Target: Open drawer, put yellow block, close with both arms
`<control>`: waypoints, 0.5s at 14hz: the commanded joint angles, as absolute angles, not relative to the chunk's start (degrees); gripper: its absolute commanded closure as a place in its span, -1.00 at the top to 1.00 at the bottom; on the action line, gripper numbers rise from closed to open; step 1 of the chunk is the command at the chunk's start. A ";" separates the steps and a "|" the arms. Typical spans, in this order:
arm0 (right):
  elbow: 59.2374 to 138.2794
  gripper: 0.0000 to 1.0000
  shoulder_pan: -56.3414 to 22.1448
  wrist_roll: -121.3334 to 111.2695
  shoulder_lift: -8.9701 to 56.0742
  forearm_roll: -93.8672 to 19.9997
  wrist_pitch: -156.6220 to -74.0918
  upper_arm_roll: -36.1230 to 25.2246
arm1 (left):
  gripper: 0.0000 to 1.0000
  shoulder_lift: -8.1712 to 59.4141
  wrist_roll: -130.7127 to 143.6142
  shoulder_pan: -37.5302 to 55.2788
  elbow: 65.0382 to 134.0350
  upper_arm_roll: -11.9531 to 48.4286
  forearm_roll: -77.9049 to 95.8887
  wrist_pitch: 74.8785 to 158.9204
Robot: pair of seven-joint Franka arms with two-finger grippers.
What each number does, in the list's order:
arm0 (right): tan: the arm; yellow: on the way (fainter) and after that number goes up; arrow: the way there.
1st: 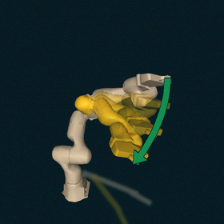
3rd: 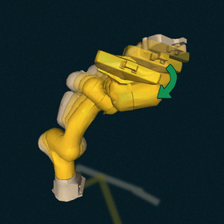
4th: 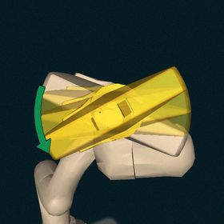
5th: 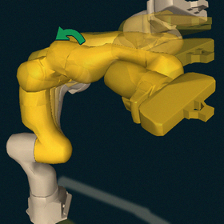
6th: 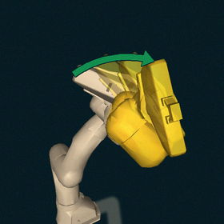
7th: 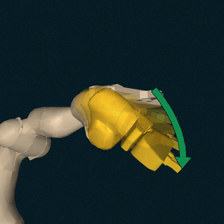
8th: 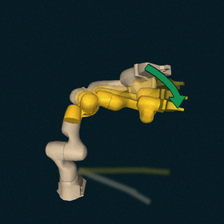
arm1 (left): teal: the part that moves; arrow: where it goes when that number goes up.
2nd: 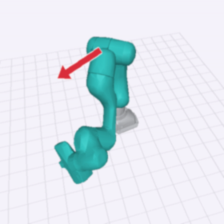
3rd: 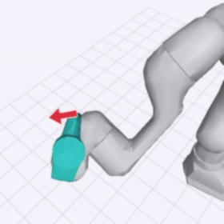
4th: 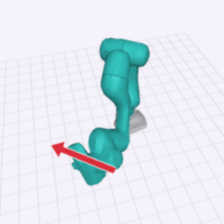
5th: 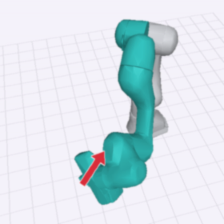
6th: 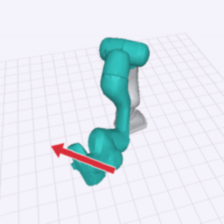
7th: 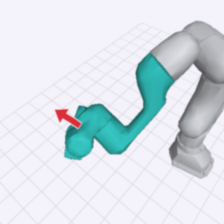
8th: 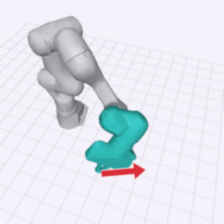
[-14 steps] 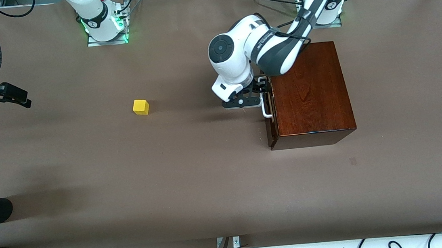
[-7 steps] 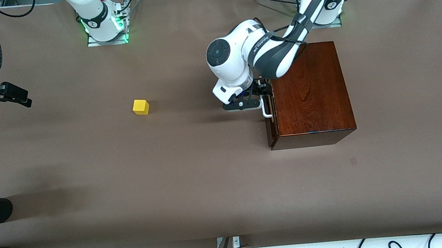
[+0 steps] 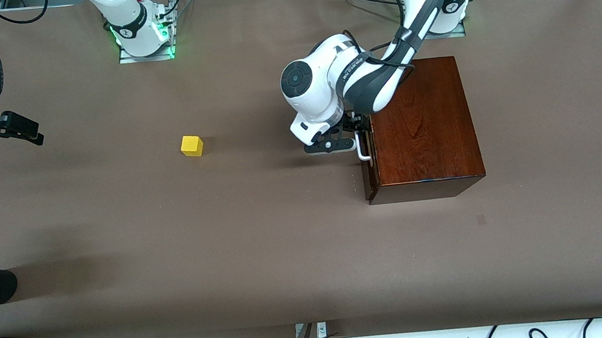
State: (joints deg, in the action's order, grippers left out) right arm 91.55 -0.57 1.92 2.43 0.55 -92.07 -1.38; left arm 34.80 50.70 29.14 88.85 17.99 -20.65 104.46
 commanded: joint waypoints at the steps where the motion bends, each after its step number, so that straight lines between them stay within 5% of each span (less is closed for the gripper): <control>1: 91.32 1.00 -0.44 2.10 1.85 0.09 -90.97 -1.41 | 1.00 35.51 53.26 30.05 89.12 18.19 -22.06 106.60; 7: 91.32 1.00 -0.44 2.20 1.84 0.26 -91.05 -1.41 | 1.00 36.30 55.11 30.67 88.24 18.28 -16.98 111.96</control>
